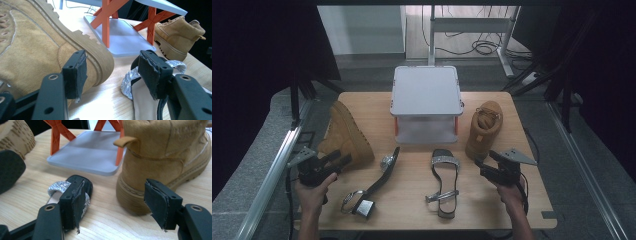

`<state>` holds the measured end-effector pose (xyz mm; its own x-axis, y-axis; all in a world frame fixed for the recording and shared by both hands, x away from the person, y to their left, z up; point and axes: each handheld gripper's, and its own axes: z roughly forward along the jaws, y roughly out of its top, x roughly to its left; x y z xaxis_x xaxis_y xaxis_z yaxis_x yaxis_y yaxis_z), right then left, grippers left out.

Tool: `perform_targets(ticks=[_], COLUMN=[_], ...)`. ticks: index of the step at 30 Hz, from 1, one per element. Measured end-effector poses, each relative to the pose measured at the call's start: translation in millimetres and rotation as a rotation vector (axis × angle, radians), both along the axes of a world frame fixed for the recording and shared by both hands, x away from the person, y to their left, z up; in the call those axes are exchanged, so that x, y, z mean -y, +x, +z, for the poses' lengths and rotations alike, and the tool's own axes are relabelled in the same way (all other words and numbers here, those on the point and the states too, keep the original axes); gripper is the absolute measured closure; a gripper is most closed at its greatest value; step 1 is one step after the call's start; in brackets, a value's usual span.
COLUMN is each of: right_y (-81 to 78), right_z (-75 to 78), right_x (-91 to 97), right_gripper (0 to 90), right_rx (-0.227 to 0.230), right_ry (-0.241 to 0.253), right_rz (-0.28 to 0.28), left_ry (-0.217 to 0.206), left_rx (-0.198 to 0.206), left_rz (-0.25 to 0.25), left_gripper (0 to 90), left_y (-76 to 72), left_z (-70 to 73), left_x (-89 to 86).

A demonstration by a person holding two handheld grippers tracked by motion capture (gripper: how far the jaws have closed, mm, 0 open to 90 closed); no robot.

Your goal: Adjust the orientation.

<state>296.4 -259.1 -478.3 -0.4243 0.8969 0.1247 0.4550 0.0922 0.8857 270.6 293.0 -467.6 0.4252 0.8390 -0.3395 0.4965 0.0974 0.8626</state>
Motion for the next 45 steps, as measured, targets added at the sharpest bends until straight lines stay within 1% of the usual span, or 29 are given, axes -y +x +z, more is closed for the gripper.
perform_targets(ticks=[1, 3, 4, 6, 8, 9, 11, 13, 14, 15, 17, 18, 20, 21, 25, 26, 27, 28, 29, 30, 33, 38, 41, 45], right_y=[0.0, 0.1, -0.3, -2.0, -3.7, -3.7, -3.4, -2.6, -2.3, -2.3, -2.4, -2.4, -2.6, -2.6, -0.3, 0.5, 0.5, 1.3, 1.3, 1.4, 0.6, -2.6, -3.2, -3.3], right_z=[0.0, -2.4, -3.4, -4.1, -4.4, -4.4, -4.5, -5.4, -6.6, -6.6, -8.2, -10.3, -11.3, -11.3, -11.8, -12.2, -12.2, -13.0, -13.0, -13.1, -12.3, -11.2, -11.1, -13.7], right_x=[0.0, 2.4, 3.8, 6.4, 8.8, 8.8, 8.8, 7.5, 5.6, 5.6, 3.7, 2.8, 3.0, 3.0, 3.6, 2.8, 2.8, 1.7, 1.7, 0.2, -2.0, -9.0, -9.6, -8.0], right_gripper=[34.2, 34.2, 34.6, 35.3, 35.3, 35.3, 35.2, 35.2, 35.1, 35.1, 35.0, 34.9, 35.0, 35.0, 35.1, 35.1, 35.1, 35.1, 35.1, 35.1, 35.1, 34.7, 34.6, 34.6], right_rx=[0.0, -0.01, -0.007, -0.014, -0.014, -0.014, -0.01, -0.01, -0.014, -0.014, -0.019, -0.025, -0.032, -0.032, -0.032, -0.039, -0.039, -0.044, -0.044, -0.048, -0.046, -0.04, -0.041, -0.052], right_ry=[0.0, -0.019, -0.025, -0.011, -0.008, -0.008, -0.012, -0.021, -0.035, -0.035, -0.047, -0.06, -0.058, -0.058, -0.064, -0.068, -0.068, -0.078, -0.078, -0.087, -0.087, -0.101, -0.101, -0.101], right_rz=[0.0, -0.006, -0.011, -0.018, -0.03, -0.03, -0.036, -0.036, -0.033, -0.033, -0.029, -0.026, -0.029, -0.029, -0.038, -0.042, -0.042, -0.042, -0.042, -0.045, -0.047, -0.016, -0.01, -0.015], left_ry=[-0.002, -0.005, -0.002, 0.001, 0.005, 0.005, 0.003, 0.001, 0.001, 0.001, 0.003, 0.003, 0.005, 0.009, 0.027, 0.032, 0.031, 0.031, 0.034, 0.038, 0.047, 0.057, 0.062, 0.073], left_rx=[-0.003, -0.01, -0.011, -0.016, -0.032, -0.032, -0.041, -0.039, -0.039, -0.04, -0.043, -0.045, -0.047, -0.05, -0.064, -0.064, -0.064, -0.064, -0.062, -0.061, -0.063, -0.061, -0.061, -0.08], left_rz=[0.0, -0.001, -0.001, -0.003, -0.002, -0.002, 0.003, -0.001, -0.002, -0.002, -0.011, -0.023, -0.03, -0.037, -0.056, -0.058, -0.057, -0.058, -0.06, -0.064, -0.073, -0.08, -0.081, -0.087], left_gripper=[40.9, 42.2, 42.7, 45.0, 48.8, 50.4, 51.6, 54.5, 56.8, 56.8, 59.2, 61.5, 64.8, 64.8, 76.3, 81.6, 81.6, 85.7, 85.7, 88.3, 89.4, 89.7, 89.8, 89.8], left_y=[1.1, 3.0, 3.3, 3.0, 3.1, 3.1, 2.1, 1.2, 1.0, 1.0, 1.2, 1.7, 2.0, 2.3, 0.9, 0.1, -0.9, -2.0, -3.0, -4.3, -8.7, -12.4, -12.0, -8.2], left_z=[0.1, 0.1, 0.0, -0.7, -2.6, -2.6, -2.6, -2.0, -1.4, -0.9, 0.1, 0.1, -0.3, -0.8, -2.1, -1.9, -1.4, -0.8, -0.1, 0.8, 3.3, 8.2, 9.1, 5.9], left_x=[0.4, 1.1, 1.3, 1.5, 0.0, 0.0, -1.3, -2.3, -2.3, -2.2, -0.8, 0.8, 1.9, 3.0, 5.2, 5.0, 4.9, 4.9, 5.2, 5.9, 8.4, 10.3, 11.5, 15.7])
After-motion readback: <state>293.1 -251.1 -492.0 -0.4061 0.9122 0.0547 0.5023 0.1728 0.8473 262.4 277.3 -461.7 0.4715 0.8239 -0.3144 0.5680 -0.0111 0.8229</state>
